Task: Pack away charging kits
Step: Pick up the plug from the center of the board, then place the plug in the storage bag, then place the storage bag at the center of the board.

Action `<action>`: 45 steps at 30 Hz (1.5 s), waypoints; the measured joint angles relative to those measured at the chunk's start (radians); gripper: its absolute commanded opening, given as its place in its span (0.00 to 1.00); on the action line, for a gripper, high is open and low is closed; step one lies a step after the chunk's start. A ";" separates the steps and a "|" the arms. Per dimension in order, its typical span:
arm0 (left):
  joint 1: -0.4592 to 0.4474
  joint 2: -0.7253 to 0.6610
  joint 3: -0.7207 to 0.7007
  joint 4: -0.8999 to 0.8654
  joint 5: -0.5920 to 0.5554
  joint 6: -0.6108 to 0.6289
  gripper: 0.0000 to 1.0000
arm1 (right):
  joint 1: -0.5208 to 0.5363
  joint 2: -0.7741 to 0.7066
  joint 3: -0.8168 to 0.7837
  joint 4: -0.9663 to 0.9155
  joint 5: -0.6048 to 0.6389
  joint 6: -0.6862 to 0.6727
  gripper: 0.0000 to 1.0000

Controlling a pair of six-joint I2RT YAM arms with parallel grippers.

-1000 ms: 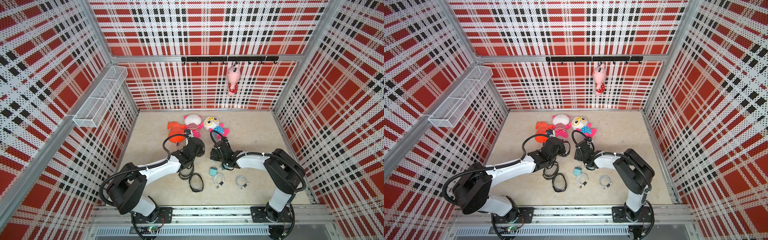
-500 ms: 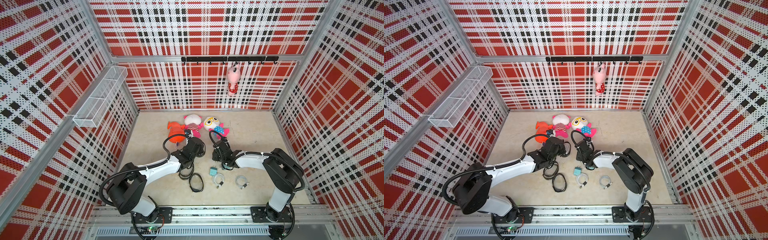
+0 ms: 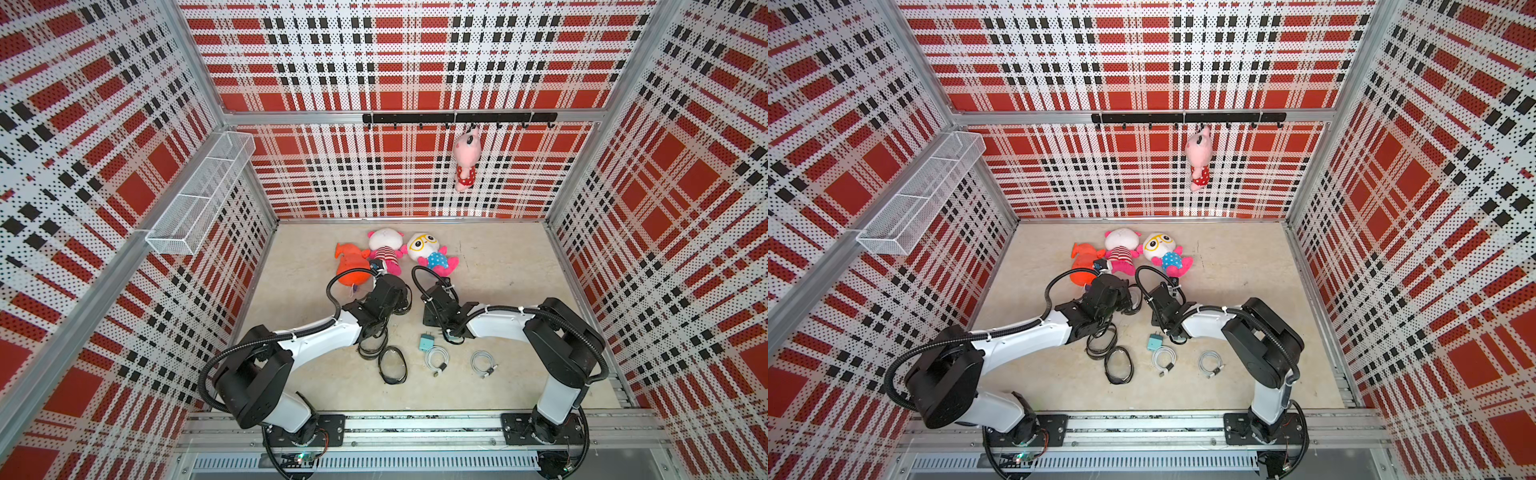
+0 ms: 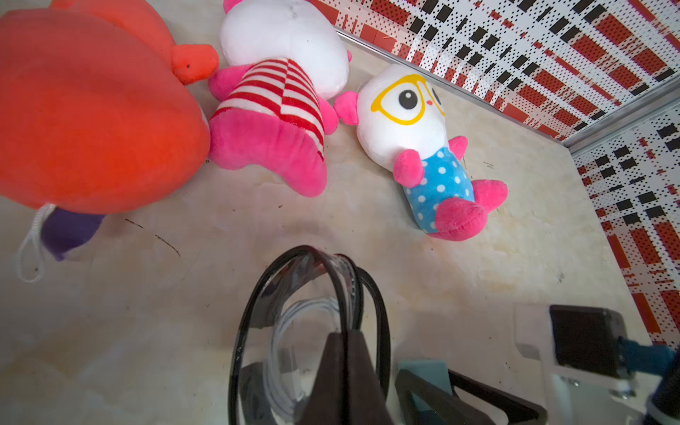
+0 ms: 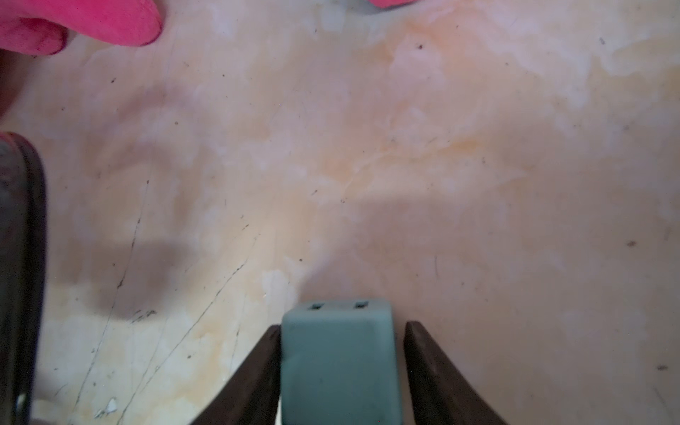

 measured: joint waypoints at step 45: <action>-0.089 0.044 0.046 0.144 0.138 -0.008 0.00 | 0.016 -0.229 -0.132 0.291 -0.141 -0.029 0.04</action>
